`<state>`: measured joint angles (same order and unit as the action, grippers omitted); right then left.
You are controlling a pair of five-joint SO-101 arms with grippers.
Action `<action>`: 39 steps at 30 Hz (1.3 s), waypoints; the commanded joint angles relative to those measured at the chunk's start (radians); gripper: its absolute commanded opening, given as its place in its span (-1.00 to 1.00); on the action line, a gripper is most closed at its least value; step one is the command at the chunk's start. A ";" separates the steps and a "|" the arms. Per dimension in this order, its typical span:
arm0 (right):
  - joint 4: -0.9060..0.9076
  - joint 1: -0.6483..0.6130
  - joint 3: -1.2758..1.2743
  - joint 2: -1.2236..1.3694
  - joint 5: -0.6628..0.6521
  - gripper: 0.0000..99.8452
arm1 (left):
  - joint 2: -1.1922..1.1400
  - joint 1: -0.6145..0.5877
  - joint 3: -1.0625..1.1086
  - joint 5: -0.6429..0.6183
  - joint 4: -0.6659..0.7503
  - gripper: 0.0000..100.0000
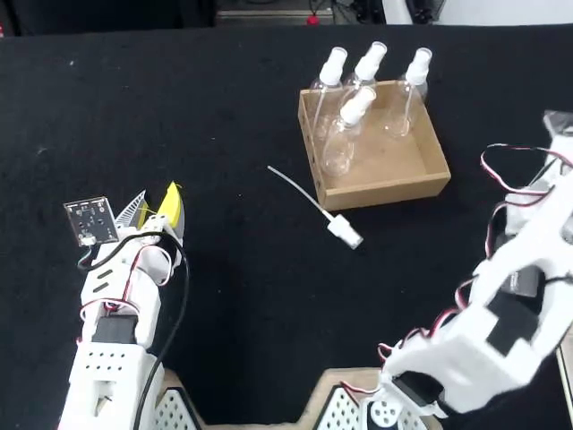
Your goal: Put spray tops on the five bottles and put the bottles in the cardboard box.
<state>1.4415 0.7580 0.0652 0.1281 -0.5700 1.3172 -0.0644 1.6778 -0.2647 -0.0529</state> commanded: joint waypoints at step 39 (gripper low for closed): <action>-1.705 -0.061 -1.527 -0.743 0.411 -0.69 | 0.005 -0.004 -0.001 0.005 0.025 -0.66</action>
<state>-0.2079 0.7058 -1.4385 -0.5608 -0.1665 1.3172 -0.0644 1.6778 -0.2647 -0.0529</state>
